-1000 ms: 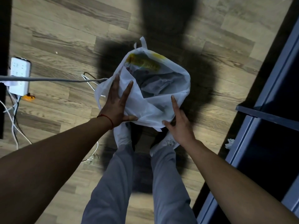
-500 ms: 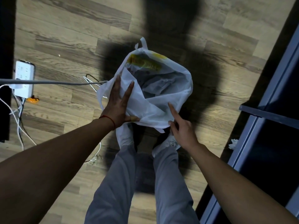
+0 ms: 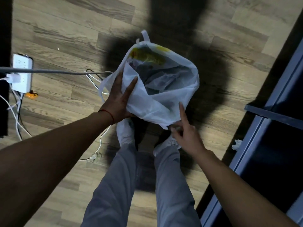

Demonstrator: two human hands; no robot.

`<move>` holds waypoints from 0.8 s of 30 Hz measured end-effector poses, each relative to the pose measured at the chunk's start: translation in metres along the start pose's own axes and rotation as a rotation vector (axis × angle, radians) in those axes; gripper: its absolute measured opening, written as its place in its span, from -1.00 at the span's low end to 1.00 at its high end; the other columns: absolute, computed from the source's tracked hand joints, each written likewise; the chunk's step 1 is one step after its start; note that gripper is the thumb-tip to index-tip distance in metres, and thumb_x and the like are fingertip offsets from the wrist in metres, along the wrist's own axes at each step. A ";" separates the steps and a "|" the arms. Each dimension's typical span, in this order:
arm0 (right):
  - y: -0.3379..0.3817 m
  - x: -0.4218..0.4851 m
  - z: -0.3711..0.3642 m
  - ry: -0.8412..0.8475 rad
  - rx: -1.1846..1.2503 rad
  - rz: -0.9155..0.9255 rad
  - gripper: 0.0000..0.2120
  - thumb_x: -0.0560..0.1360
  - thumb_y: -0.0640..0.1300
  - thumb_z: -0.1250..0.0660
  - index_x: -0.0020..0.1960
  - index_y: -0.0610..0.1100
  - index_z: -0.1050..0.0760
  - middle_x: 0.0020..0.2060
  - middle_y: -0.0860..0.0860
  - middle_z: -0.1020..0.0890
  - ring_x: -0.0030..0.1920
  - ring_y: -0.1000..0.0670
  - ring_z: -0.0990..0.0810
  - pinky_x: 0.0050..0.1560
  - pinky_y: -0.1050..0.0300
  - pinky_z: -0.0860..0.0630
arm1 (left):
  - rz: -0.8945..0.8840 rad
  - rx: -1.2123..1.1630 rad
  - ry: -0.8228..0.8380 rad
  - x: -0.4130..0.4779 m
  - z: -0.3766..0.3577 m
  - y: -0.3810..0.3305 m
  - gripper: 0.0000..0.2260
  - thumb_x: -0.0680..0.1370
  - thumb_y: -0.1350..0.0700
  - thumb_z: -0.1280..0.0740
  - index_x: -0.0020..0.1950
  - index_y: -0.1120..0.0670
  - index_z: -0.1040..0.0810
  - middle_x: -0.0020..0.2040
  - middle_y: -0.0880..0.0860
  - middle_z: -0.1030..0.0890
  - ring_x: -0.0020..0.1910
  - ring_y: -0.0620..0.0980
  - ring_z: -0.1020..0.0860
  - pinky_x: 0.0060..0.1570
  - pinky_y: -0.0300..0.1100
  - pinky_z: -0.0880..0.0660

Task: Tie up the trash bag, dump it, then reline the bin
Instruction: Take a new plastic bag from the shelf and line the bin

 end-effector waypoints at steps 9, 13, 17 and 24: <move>0.009 0.010 0.005 -0.269 0.201 -0.146 -0.44 0.68 -0.04 -0.04 0.50 0.35 0.16 0.42 0.23 -0.32 0.16 0.26 -0.42 0.20 0.13 -0.43 | -0.009 0.041 0.009 -0.016 -0.003 -0.007 0.09 0.24 -0.32 -0.48 0.56 -0.08 0.09 0.53 0.26 0.29 0.54 0.21 0.24 0.44 0.27 -0.13; 0.001 0.033 0.022 -0.285 0.299 -0.206 -0.36 0.63 -0.20 -0.15 0.51 0.33 -0.01 0.46 0.10 -0.35 0.37 0.04 -0.41 0.35 -0.04 -0.43 | -0.004 0.049 0.012 -0.016 -0.002 -0.006 0.09 0.23 -0.29 -0.50 0.56 -0.10 0.10 0.53 0.25 0.29 0.54 0.19 0.25 0.46 0.24 -0.11; 0.000 0.030 0.025 -0.266 0.274 -0.255 -0.30 0.56 -0.26 -0.26 0.54 0.17 -0.06 0.30 -0.09 -0.51 0.24 -0.09 -0.54 0.21 -0.04 -0.53 | 0.001 0.077 0.006 -0.016 -0.003 -0.007 0.10 0.24 -0.30 -0.49 0.54 -0.14 0.14 0.53 0.27 0.26 0.54 0.20 0.23 0.46 0.23 -0.11; -0.001 0.028 0.011 -0.146 -0.036 -0.204 -0.28 0.57 -0.24 -0.23 0.59 0.00 0.07 0.43 -0.16 -0.38 0.29 -0.23 -0.48 0.14 -0.02 -0.49 | 0.042 0.080 0.030 -0.011 -0.008 -0.006 0.07 0.19 -0.50 -0.27 0.52 -0.21 0.22 0.53 0.28 0.26 0.53 0.23 0.24 0.45 0.17 -0.01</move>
Point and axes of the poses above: each hand's wrist, its own x-axis towards the middle knuckle, its own z-axis out of the back of the hand, y = z × x, the point moved 7 cm from there along x, towards the middle knuckle
